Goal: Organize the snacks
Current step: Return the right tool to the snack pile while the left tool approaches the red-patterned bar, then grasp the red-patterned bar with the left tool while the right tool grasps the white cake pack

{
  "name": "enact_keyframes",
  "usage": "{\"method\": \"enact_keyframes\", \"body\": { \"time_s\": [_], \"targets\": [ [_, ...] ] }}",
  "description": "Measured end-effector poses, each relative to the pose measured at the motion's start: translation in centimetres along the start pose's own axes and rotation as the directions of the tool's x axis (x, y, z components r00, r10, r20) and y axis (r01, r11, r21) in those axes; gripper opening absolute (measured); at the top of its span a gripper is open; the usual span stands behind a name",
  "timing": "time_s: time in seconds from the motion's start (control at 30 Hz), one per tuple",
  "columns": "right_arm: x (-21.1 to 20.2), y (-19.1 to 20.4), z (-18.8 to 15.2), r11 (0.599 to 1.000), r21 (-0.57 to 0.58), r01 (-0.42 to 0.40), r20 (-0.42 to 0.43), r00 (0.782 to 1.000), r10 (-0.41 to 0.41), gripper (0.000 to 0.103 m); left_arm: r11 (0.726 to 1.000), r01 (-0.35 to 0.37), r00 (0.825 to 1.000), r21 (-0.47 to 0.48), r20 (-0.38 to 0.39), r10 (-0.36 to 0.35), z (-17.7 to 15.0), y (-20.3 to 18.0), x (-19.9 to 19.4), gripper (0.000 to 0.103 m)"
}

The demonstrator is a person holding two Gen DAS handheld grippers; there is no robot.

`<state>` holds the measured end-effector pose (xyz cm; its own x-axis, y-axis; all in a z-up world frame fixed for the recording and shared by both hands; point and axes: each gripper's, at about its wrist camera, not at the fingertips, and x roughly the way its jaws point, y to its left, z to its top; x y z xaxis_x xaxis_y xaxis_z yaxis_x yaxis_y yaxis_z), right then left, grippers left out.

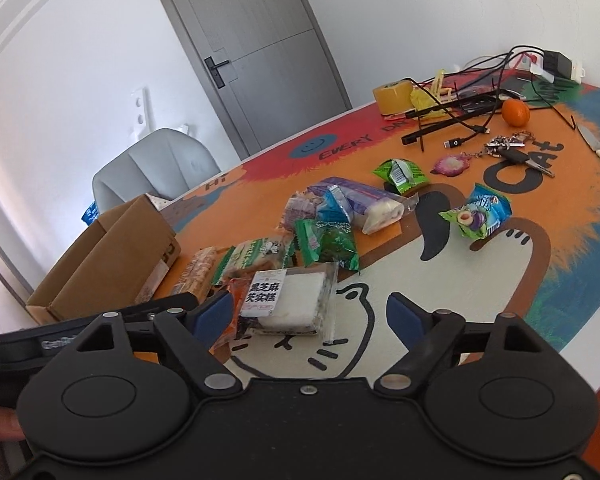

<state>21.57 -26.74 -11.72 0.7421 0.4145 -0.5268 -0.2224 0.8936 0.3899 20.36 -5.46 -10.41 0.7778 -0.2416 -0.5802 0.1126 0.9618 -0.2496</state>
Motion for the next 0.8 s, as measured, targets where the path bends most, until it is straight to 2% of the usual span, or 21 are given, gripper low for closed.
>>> {"method": "enact_keyframes", "body": {
  "time_s": [0.07, 0.13, 0.23, 0.33, 0.4, 0.53, 0.8],
  "targets": [
    [0.4, -0.2, 0.0, 1.000, 0.012, 0.002, 0.001, 1.000, -0.002, 0.083, 1.000, 0.000, 1.000, 0.001, -0.015, 0.000, 0.0, 0.1, 0.9, 0.061],
    [0.7, -0.3, 0.0, 1.000, 0.021, 0.002, 0.000, 1.000, -0.002, 0.083, 1.000, 0.003, 0.999, -0.003, -0.035, -0.003, 0.1, 0.2, 1.9, 0.053],
    [1.2, -0.3, 0.1, 0.999, 0.029, 0.013, 0.004, 1.000, -0.013, 0.083, 1.000, 0.014, 0.998, -0.009, -0.066, -0.015, 0.1, 0.2, 3.3, 0.046],
    [1.6, -0.5, 0.1, 0.999, 0.041, 0.021, 0.001, 1.000, -0.021, 0.083, 1.000, -0.003, 0.996, 0.004, -0.087, 0.003, 0.0, 0.1, 4.5, 0.042],
    [1.9, -0.5, 0.0, 0.999, 0.044, 0.023, -0.006, 1.000, -0.023, 0.083, 1.000, 0.000, 0.997, 0.010, -0.082, 0.000, -0.1, 0.2, 4.6, 0.040],
    [2.5, -0.1, -0.1, 0.999, 0.040, 0.031, -0.015, 0.999, -0.030, 0.084, 0.998, -0.034, 0.996, 0.059, -0.078, 0.038, -0.3, 0.0, 4.5, 0.024],
    [3.8, 1.2, -0.2, 0.999, 0.010, 0.046, -0.024, 0.999, -0.045, 0.084, 0.999, -0.023, 0.997, 0.035, -0.068, 0.025, -0.4, 1.2, 2.6, 0.019]
  ]
}}
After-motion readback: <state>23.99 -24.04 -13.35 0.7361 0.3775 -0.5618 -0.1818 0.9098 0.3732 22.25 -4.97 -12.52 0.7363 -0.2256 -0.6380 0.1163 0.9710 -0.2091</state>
